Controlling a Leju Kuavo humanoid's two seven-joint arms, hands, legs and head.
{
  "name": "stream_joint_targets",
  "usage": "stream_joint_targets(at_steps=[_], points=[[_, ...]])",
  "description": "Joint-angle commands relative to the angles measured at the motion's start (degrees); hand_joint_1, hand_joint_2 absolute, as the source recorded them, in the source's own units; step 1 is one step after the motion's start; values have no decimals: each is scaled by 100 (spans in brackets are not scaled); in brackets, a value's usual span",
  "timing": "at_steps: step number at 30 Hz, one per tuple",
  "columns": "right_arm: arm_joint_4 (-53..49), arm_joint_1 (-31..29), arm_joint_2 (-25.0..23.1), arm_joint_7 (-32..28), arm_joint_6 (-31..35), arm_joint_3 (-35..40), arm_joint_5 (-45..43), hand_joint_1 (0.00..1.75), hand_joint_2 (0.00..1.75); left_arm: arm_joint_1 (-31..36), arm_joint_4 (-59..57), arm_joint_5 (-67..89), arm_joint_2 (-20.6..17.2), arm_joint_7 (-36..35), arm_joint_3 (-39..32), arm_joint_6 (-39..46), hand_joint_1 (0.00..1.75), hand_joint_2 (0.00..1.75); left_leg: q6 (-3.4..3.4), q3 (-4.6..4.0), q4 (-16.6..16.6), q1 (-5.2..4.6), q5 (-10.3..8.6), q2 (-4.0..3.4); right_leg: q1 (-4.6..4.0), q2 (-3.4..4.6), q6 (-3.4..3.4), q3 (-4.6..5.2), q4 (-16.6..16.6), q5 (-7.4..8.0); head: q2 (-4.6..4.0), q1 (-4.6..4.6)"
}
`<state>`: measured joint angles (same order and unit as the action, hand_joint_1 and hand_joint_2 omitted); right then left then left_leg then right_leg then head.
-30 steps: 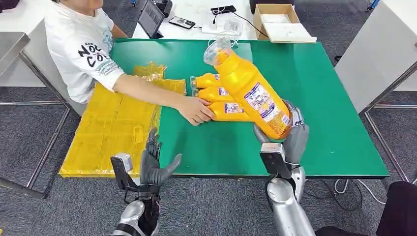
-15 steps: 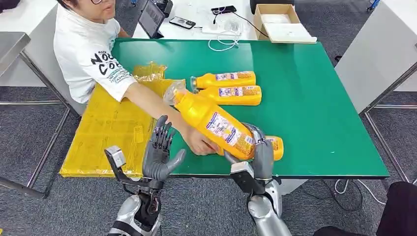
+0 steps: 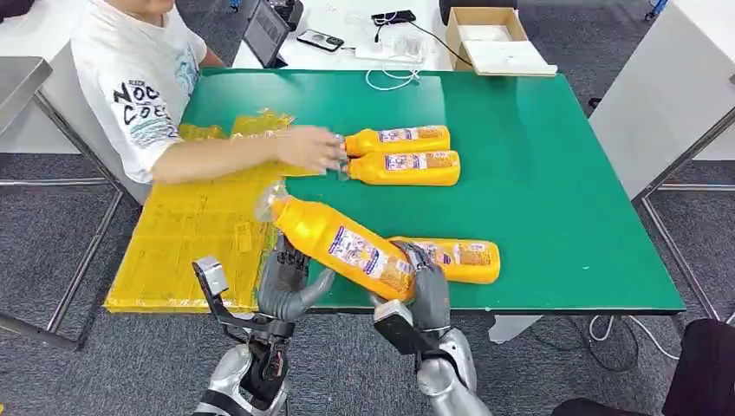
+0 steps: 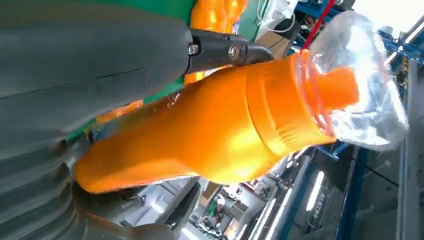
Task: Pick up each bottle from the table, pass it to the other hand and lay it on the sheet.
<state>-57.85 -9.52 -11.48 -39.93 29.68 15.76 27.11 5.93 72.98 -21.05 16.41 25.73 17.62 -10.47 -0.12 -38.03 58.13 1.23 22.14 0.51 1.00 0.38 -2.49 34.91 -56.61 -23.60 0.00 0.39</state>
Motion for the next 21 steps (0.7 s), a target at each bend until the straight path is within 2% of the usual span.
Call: stream_joint_targets(at_steps=[1, 4, 5, 7, 9, 10, 14, 18, 19, 21], points=[[1537, -655, -153, 150, 625, 894, 951, 175, 175, 218, -496, 51, -85, 13, 154, 81, 0, 175, 5, 46, -8, -1, 14, -18, -3, 9, 15, -41, 8, -9, 0, 2], [1719, -709, -214, 115, 619, 1084, 1038, 175, 175, 279, -537, 37, -80, -7, 105, 87, 0, 175, 7, 55, -6, 0, 19, -20, -4, 9, 16, -47, 8, -14, 0, 0], [1830, -735, -242, 126, 603, 1231, 1104, 175, 175, 311, -588, 16, -75, -41, 93, 67, 0, 175, 5, 33, -6, 0, 9, -3, -2, -5, 10, -30, 6, -10, 0, 0], [1973, -737, -308, 105, 502, 1379, 1102, 175, 175, 353, -688, -31, -69, -110, 102, 2, 0, 175, 8, 53, -5, 1, 18, -5, -5, -4, 16, -52, 8, -18, 0, 2], [2207, -708, -371, 73, 416, 1557, 1022, 175, 175, 400, -833, -63, -46, -110, 119, -37, 0, 175, 7, 54, -7, 0, 19, -19, -4, 10, 16, -50, 9, -15, 0, 2], [2254, -695, -384, 12, 362, 1567, 926, 175, 175, 407, -865, -68, -44, -110, 129, -44, 0, 175, 3, 30, -7, 4, 8, -7, -6, -1, 11, -27, 9, -8, 0, 2], [2362, -637, -378, -7, 118, 1687, 689, 175, 175, 438, -1006, -90, -21, -95, 173, -61, 0, 175, 4, 30, -7, 3, 7, 9, -5, -12, 11, -30, 9, -12, 0, 4], [2425, -650, -360, -7, -122, 1730, 532, 175, 175, 491, -950, -187, -10, -56, 132, -104, 0, 175, 11, 72, -7, -1, 26, 1, -5, -13, 23, -71, 9, -29, 0, 2], [2442, -658, -354, -7, -205, 1733, 486, 175, 175, 494, -918, -191, -16, -51, 121, -92, 0, 175, 5, 32, -5, 1, 10, 8, -3, -15, 12, -32, 5, -16, 0, 2], [2436, -651, -349, -7, -203, 1736, 479, 175, 175, 501, -901, -189, -22, -52, 117, -91, 0, 175, 4, 28, -4, 2, 8, 7, -4, -14, 12, -27, 4, -14, 0, 0]])
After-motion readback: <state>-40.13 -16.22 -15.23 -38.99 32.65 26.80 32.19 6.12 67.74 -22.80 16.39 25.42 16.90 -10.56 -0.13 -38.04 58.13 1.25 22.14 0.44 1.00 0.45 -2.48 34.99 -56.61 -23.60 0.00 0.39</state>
